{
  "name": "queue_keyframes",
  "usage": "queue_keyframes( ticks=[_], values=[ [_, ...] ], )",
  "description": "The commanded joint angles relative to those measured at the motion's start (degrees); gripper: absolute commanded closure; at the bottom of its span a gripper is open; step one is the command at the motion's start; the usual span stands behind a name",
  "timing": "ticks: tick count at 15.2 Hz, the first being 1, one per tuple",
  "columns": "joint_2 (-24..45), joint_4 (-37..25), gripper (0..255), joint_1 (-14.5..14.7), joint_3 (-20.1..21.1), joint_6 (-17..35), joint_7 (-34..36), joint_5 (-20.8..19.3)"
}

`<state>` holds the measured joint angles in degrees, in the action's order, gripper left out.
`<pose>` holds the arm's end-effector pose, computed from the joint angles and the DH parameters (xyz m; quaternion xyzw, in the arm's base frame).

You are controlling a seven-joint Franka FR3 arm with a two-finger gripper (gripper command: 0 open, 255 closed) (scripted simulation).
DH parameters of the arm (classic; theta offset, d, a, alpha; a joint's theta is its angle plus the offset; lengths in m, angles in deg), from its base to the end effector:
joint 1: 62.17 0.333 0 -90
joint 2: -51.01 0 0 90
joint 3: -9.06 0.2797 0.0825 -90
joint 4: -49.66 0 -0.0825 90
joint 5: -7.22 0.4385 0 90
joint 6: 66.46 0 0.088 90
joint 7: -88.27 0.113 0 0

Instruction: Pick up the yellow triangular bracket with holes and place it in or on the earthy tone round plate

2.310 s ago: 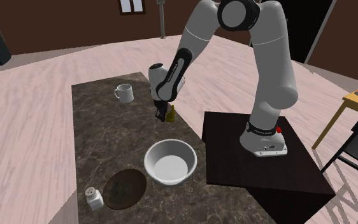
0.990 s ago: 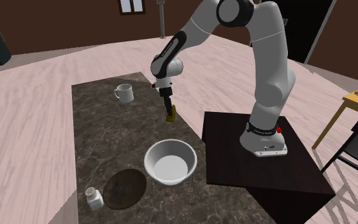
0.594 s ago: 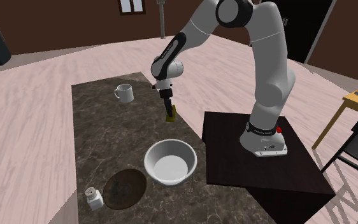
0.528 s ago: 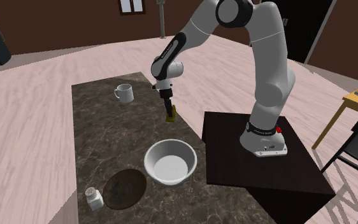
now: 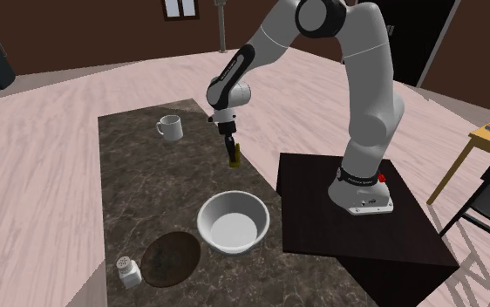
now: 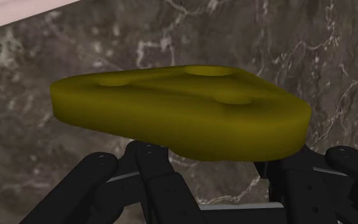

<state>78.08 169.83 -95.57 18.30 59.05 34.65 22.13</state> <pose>0.5097 -0.2079 0.0879 -0.9619 -0.1543 0.0655 0.2159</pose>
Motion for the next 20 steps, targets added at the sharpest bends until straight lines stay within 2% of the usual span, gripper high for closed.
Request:
queue_keyframes(
  ticks=[1,3,17,18,19,20],
  values=[
    [0.0,0.0,255,0.0,0.0,0.0,0.0,0.0],
    [0.0,0.1,255,0.0,0.0,0.0,0.0,0.0],
    [-8.5,0.0,255,-0.5,0.2,-8.4,1.6,0.0],
    [-7.9,0.0,255,-0.5,0.2,-7.7,1.5,0.0],
    [-7.9,0.0,0,-0.5,0.2,-7.7,1.5,0.0],
    [-9.4,3.8,0,1.1,0.7,-1.2,2.8,-0.9]
  ],
)
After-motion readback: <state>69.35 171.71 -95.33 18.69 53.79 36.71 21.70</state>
